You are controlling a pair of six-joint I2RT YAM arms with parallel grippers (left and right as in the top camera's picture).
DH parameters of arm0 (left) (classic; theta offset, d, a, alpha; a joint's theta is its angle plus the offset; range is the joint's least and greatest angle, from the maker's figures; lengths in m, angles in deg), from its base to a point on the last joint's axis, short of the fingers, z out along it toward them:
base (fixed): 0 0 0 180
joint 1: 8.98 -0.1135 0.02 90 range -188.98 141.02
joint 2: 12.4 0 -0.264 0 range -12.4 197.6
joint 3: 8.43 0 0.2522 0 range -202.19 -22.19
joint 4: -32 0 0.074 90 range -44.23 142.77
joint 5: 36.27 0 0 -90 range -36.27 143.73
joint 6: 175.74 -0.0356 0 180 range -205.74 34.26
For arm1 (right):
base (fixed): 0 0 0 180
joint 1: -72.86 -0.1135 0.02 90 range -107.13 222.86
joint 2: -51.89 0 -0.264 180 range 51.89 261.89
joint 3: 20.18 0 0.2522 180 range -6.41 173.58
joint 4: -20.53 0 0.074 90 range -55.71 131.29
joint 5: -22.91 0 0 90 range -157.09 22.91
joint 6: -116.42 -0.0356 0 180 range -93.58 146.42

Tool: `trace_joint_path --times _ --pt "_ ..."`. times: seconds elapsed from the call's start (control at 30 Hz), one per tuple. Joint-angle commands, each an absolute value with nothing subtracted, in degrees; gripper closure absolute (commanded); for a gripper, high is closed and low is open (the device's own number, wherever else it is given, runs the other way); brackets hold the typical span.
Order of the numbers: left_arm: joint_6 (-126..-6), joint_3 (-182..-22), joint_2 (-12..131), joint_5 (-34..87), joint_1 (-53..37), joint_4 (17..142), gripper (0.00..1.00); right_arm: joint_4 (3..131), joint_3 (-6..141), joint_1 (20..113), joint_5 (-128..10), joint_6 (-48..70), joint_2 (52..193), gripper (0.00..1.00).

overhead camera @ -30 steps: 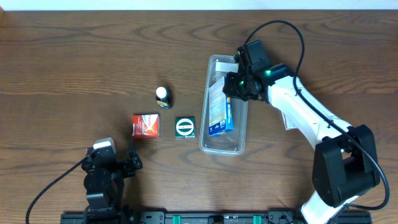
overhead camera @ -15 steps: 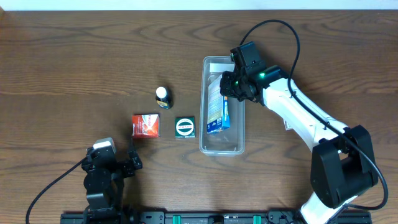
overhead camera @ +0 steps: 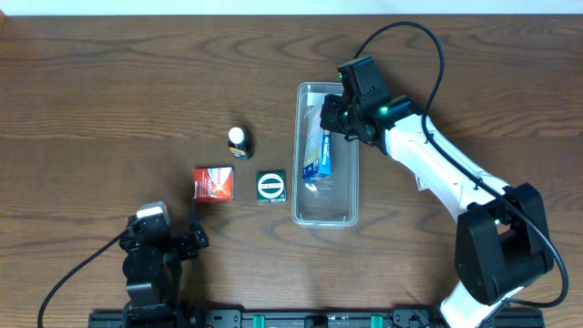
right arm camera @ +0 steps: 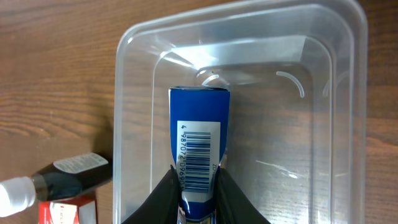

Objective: Pack container
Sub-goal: 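Release the blue box and tip it flat into the container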

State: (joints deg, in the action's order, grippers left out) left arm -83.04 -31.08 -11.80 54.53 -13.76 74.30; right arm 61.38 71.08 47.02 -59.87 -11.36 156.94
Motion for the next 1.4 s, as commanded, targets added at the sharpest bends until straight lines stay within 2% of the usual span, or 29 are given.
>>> trace_joint_path --times 0.0,0.4,0.47,0.6,0.7,0.87,1.07,1.2,1.37 --pt "-84.0 -30.1 -12.1 54.3 -13.8 74.3 0.02 60.6 71.4 46.7 -61.4 -12.1 157.0 0.82" --pt "-84.0 -30.1 -12.1 54.3 -13.8 74.3 0.02 60.3 71.1 46.7 -61.8 -12.1 157.0 0.83" --pt "-84.0 -30.1 -12.1 54.3 -13.8 74.3 0.02 60.3 70.9 46.8 -61.8 -12.0 157.0 0.77" --pt "-84.0 -30.1 -12.1 54.3 -13.8 74.3 0.02 60.8 70.7 46.8 -61.8 -9.1 157.0 0.57" --pt "-84.0 -30.1 -12.1 54.3 -13.8 74.3 0.02 60.4 70.7 47.4 -61.7 -5.4 156.8 0.53" --pt "-84.0 -30.1 -12.1 54.3 -13.8 74.3 0.02 60.4 70.7 49.1 -57.6 -1.7 155.2 0.71" --pt "-84.0 -30.1 -12.1 54.3 -13.8 74.3 0.02 59.4 70.7 48.4 -47.9 1.9 153.5 0.86" --pt "-84.0 -30.1 -12.1 54.3 -13.8 74.3 0.02 59.3 70.7 46.1 -47.4 1.9 154.1 0.98" --pt "-84.0 -30.1 -12.1 54.3 -13.8 74.3 0.02 59.2 70.7 43.3 -52.4 1.8 155.5 0.99"
